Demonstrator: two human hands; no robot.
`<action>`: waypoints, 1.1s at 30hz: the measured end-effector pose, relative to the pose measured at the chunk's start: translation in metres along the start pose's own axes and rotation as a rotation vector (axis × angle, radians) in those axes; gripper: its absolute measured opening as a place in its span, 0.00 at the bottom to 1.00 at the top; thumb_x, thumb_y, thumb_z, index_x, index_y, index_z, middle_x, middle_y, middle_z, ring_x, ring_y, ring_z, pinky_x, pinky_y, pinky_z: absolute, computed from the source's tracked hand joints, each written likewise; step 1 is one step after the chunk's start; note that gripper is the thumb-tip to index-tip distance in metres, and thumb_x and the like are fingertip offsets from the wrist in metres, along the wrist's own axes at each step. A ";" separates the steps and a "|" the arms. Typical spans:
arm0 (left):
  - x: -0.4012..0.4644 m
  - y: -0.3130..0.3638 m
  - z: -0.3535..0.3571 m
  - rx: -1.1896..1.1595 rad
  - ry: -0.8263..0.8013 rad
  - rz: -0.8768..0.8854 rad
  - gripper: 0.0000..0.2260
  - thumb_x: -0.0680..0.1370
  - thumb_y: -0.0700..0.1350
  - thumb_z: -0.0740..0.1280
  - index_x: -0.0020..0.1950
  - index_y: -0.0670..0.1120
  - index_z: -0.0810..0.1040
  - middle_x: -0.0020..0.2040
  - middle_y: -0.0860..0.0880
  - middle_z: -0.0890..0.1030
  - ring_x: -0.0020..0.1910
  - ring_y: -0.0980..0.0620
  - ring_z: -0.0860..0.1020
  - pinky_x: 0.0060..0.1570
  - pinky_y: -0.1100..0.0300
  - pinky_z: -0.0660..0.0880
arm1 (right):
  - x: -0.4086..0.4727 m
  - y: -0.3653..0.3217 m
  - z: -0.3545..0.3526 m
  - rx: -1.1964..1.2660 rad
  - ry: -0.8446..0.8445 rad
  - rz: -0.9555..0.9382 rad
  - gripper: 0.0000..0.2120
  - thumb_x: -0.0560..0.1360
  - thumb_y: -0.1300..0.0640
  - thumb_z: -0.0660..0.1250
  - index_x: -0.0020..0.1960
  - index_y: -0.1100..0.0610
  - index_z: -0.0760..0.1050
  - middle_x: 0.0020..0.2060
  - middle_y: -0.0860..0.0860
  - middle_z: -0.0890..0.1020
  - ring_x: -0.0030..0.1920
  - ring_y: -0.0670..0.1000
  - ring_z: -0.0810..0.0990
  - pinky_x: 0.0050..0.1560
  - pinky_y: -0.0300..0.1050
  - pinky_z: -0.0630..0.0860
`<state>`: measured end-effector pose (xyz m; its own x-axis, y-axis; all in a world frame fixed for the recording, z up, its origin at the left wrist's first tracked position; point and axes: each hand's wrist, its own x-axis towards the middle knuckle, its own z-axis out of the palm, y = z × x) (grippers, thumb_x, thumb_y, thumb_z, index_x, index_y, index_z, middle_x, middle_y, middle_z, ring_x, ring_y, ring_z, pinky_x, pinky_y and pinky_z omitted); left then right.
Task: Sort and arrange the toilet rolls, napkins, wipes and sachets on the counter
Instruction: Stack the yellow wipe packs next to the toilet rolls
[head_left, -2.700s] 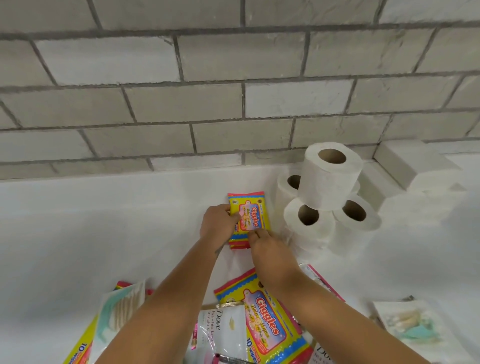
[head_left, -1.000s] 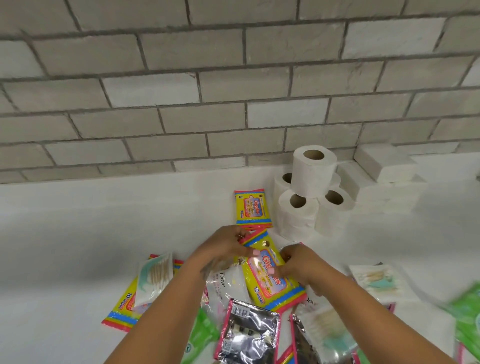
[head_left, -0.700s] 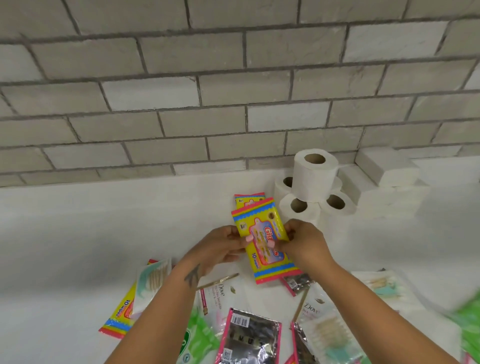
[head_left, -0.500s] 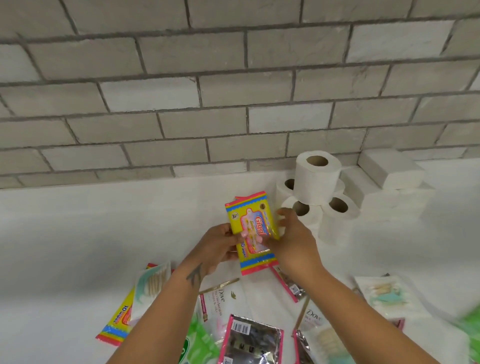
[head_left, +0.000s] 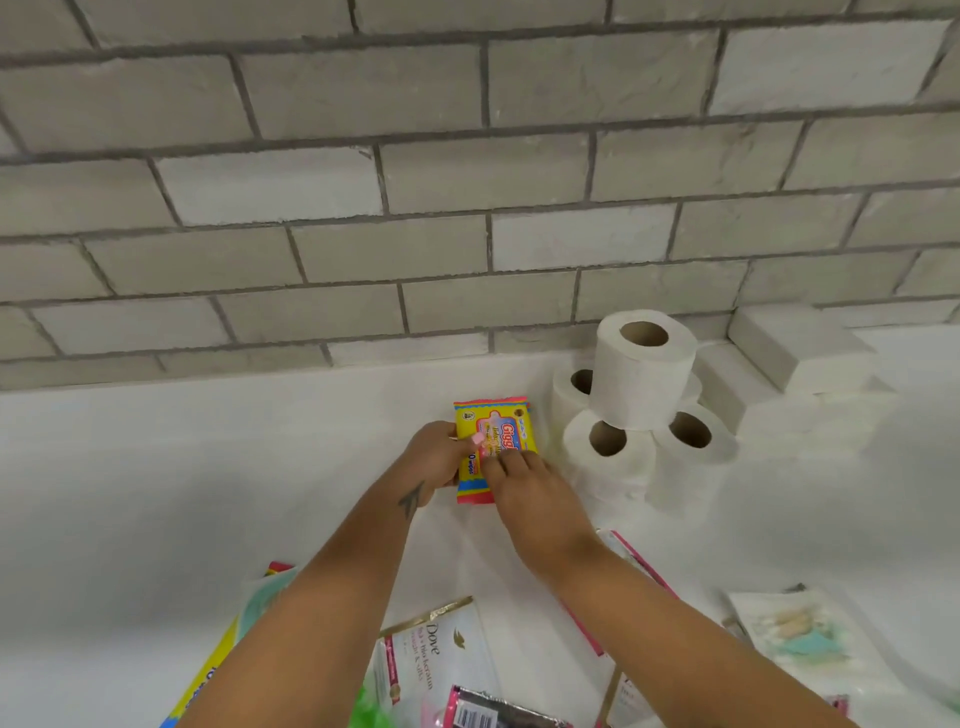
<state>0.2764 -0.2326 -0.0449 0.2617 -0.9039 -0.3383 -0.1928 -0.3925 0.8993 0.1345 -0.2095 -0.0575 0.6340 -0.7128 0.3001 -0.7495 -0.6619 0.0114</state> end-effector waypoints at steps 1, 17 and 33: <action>0.004 0.001 0.001 0.020 0.004 0.012 0.13 0.79 0.46 0.64 0.59 0.38 0.77 0.57 0.39 0.81 0.51 0.43 0.80 0.56 0.48 0.77 | 0.004 0.000 0.000 -0.006 -0.025 -0.003 0.27 0.42 0.60 0.81 0.41 0.57 0.82 0.31 0.52 0.80 0.29 0.51 0.79 0.28 0.39 0.75; 0.036 -0.021 0.022 0.353 0.298 0.176 0.21 0.77 0.44 0.65 0.70 0.48 0.67 0.61 0.43 0.71 0.57 0.47 0.75 0.50 0.61 0.68 | 0.024 0.007 0.016 0.035 -0.288 0.079 0.23 0.77 0.66 0.56 0.71 0.64 0.57 0.66 0.60 0.67 0.65 0.60 0.67 0.62 0.50 0.69; 0.003 -0.011 0.018 0.361 0.389 0.265 0.21 0.78 0.47 0.64 0.71 0.47 0.66 0.65 0.44 0.70 0.62 0.48 0.72 0.54 0.63 0.66 | 0.000 0.001 -0.009 0.279 -0.227 0.121 0.26 0.75 0.63 0.58 0.73 0.58 0.59 0.68 0.54 0.67 0.69 0.54 0.65 0.65 0.46 0.68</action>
<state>0.2626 -0.2338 -0.0612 0.4746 -0.8772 0.0725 -0.5909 -0.2565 0.7649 0.1320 -0.2083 -0.0485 0.5934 -0.8023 0.0640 -0.7608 -0.5851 -0.2809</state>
